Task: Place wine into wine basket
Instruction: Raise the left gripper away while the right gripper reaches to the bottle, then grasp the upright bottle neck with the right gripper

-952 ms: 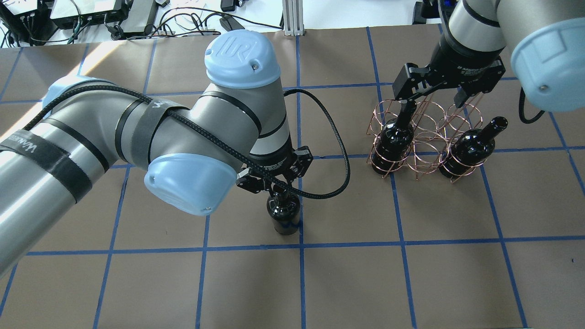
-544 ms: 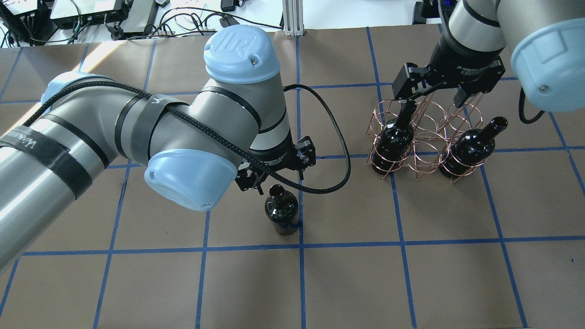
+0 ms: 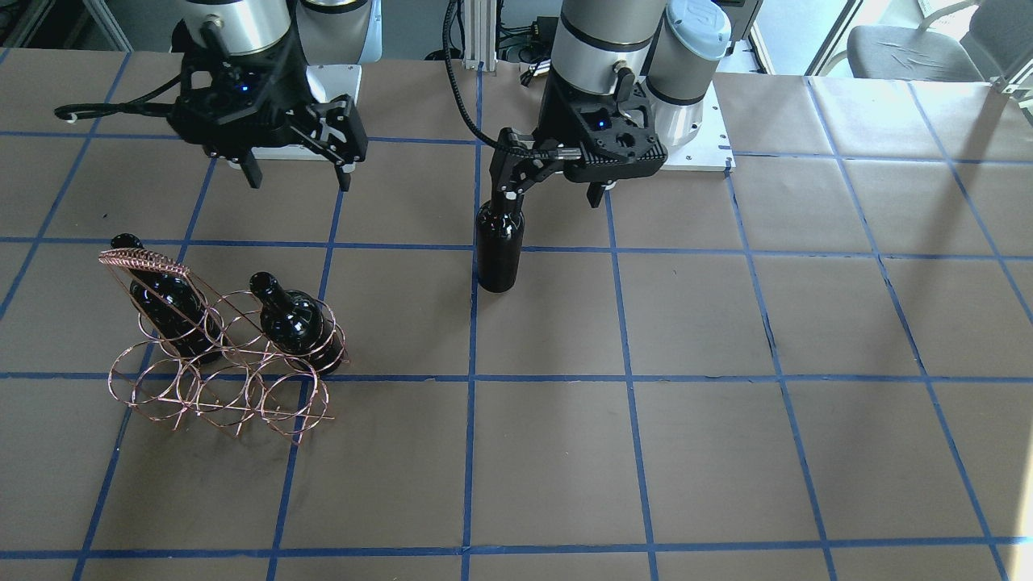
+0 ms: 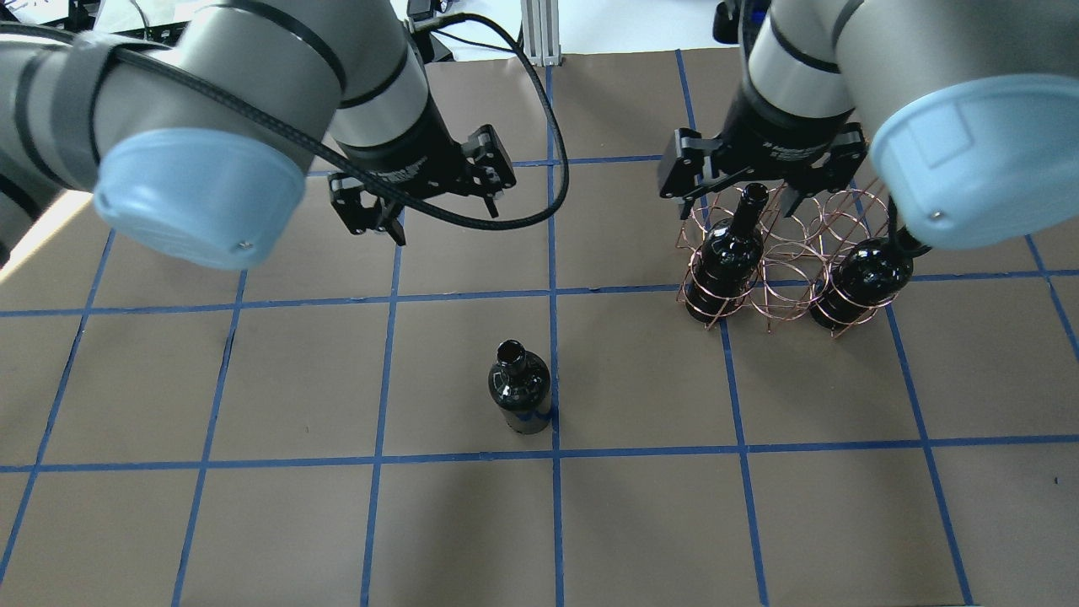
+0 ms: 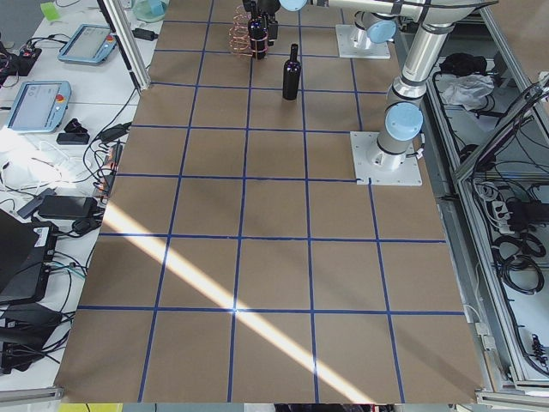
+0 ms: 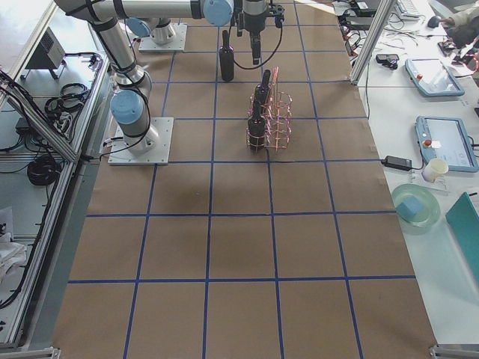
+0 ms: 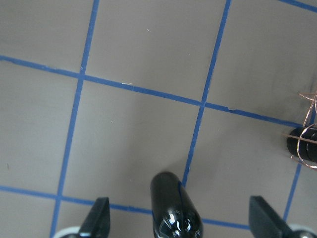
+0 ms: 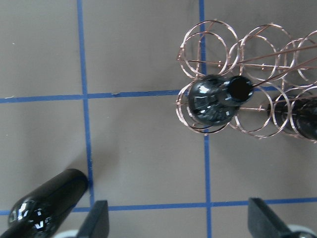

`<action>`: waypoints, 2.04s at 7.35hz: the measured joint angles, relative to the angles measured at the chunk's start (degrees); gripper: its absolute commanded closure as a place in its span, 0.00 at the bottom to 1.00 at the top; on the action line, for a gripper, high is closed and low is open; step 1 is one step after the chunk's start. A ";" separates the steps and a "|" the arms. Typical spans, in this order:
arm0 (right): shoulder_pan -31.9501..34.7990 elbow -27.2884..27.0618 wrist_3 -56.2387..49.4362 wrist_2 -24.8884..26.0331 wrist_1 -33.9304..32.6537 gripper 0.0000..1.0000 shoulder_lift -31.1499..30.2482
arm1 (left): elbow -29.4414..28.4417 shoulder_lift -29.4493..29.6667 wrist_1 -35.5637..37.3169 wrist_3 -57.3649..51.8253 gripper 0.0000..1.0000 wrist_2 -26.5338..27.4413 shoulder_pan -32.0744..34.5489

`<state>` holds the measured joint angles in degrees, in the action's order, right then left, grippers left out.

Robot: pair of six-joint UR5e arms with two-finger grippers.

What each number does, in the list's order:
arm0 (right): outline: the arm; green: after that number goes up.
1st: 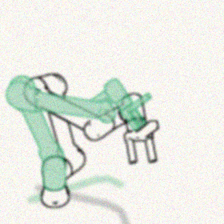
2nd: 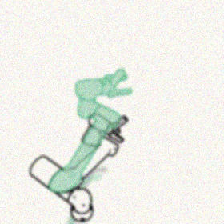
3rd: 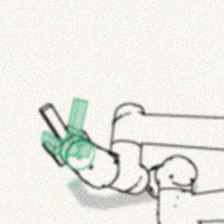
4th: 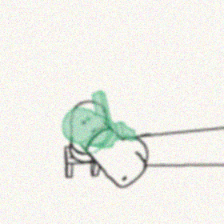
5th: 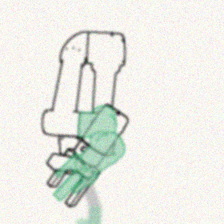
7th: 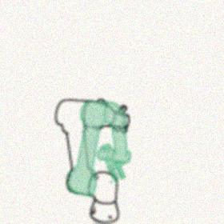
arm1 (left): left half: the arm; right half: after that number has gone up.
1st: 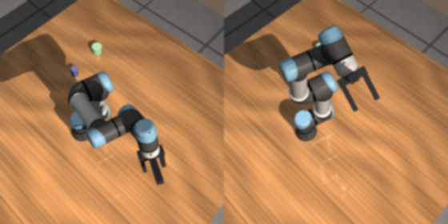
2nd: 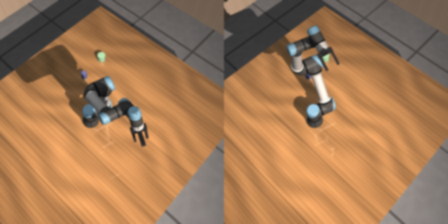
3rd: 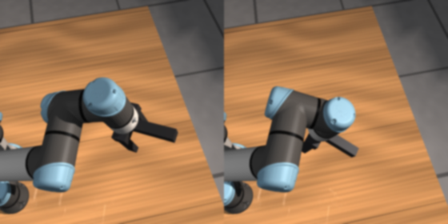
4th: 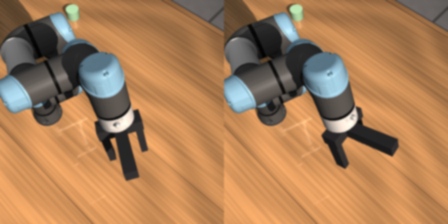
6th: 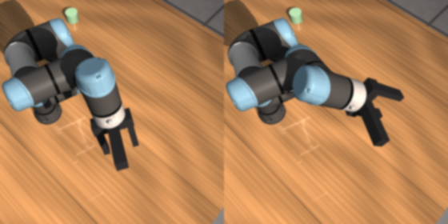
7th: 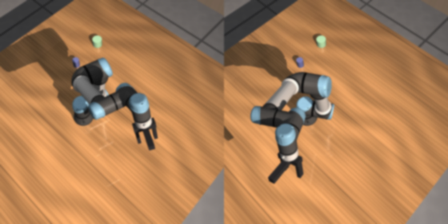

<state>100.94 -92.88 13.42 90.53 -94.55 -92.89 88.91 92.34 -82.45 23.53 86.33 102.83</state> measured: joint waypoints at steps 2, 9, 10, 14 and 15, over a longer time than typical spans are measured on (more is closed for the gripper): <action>8.84 -0.04 12.74 0.06 -0.71 0.00 0.50 | -4.20 -0.52 -1.03 -13.96 0.00 0.49 -5.55; 22.58 -1.24 28.77 0.30 -8.57 0.00 9.52 | -8.00 -1.91 -6.22 -24.33 0.00 0.85 -13.94; 22.67 -2.14 28.67 0.36 -8.80 0.00 9.73 | -8.20 -2.08 -6.96 -24.37 0.00 1.22 -14.06; 22.72 -4.81 28.66 0.38 -10.06 0.15 9.83 | -8.29 -2.49 -7.92 -24.33 0.00 1.70 -14.14; 22.72 -5.48 28.65 0.37 -11.37 0.33 9.83 | -8.31 -2.54 -8.41 -24.33 0.00 2.16 -14.15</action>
<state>123.66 -98.36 42.08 90.89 -105.92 -83.06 80.60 89.80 -90.86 -0.79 88.49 88.68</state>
